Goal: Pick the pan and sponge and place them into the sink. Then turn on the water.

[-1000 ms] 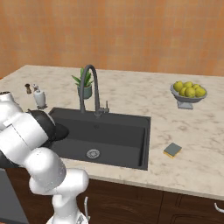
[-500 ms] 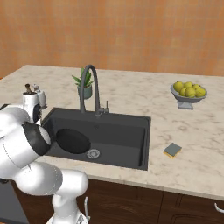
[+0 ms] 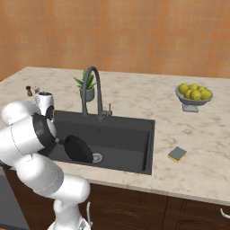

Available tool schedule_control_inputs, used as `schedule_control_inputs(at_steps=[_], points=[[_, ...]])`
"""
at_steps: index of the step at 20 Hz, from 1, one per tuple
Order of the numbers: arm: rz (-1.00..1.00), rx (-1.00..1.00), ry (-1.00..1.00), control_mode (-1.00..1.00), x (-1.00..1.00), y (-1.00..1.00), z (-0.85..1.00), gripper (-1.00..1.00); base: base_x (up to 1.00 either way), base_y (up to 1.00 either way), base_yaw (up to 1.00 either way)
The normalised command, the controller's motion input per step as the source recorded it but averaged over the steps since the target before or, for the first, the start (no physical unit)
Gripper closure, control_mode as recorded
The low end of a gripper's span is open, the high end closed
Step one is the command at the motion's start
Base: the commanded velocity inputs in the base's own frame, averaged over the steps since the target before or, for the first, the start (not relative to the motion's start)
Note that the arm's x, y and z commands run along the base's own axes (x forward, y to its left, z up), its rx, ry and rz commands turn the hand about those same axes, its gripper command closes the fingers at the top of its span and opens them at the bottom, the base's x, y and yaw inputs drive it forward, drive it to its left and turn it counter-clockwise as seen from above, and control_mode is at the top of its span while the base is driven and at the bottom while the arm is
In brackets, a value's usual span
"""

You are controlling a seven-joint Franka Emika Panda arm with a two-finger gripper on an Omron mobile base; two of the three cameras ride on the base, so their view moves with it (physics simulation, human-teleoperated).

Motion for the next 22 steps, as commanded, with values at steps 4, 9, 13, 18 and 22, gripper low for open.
schedule_control_inputs(at_steps=[4,9,13,18,22], points=[[-0.03,0.0,0.0,-1.0,0.69,-0.11,-0.24,1.0,0.0,0.0,0.0],[-0.01,0.0,0.0,-1.0,0.59,-0.07,-0.47,1.0,0.0,0.0,0.0],[-0.01,0.0,0.0,-1.0,0.38,-0.01,-0.79,1.0,0.0,0.0,0.0],[-0.04,0.0,0.0,-1.0,0.49,0.0,-0.65,1.0,0.0,0.0,0.0],[-0.05,0.0,0.0,-1.0,0.48,-0.21,-0.66,1.0,0.0,0.0,0.0]])
